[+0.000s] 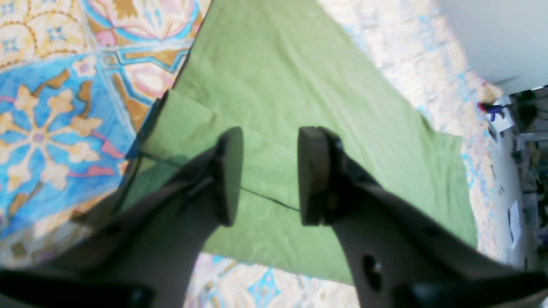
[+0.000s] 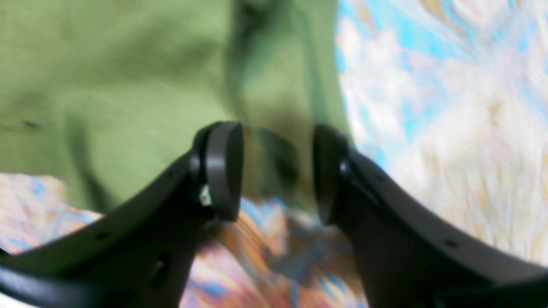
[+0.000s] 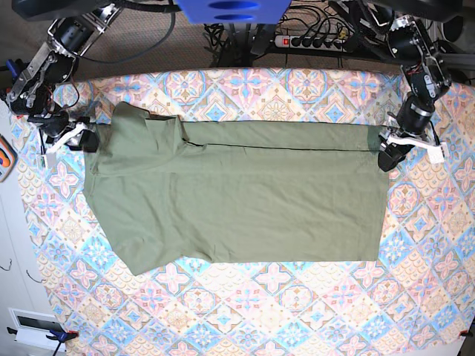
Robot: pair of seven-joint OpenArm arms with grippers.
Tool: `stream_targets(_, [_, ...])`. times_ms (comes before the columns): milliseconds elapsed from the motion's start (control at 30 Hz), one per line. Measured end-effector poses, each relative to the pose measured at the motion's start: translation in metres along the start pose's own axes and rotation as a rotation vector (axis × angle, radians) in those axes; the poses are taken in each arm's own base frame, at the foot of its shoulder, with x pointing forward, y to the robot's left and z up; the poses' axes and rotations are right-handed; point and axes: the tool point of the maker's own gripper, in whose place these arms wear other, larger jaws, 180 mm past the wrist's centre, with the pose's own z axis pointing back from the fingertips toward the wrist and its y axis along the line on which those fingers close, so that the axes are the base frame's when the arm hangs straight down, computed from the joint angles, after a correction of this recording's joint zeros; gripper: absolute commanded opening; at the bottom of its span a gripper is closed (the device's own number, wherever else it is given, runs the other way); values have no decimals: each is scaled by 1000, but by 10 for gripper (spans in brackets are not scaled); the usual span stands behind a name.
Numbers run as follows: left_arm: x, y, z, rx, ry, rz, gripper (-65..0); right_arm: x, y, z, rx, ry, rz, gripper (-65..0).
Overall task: Layout the t-shirt on the table in an organized manner, then fold the t-shirt properly
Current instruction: 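Hold the folded edge with both grippers and press it flat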
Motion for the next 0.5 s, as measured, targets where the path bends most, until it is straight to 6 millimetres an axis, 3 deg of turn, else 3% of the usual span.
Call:
stream_targets(67, [-6,-4,11,-17,12,2,-408,-1,4,7,16,-23,5,-386])
stream_targets(200, [-6,7,35,8,0,31,-408,-37,-1,18,-13,75,2,-387])
stream_targets(333, [-7,17,45,29,-1,48,-408,-24,5,21,3,17,20,-387])
stream_targets(400, [-3,24,49,52,-17,50,-408,-30,3,24,-2,26,9,-387])
stream_targets(500, [-14,35,49,72,16,77,-407,-44,-8,31,-43,69,-5,-386])
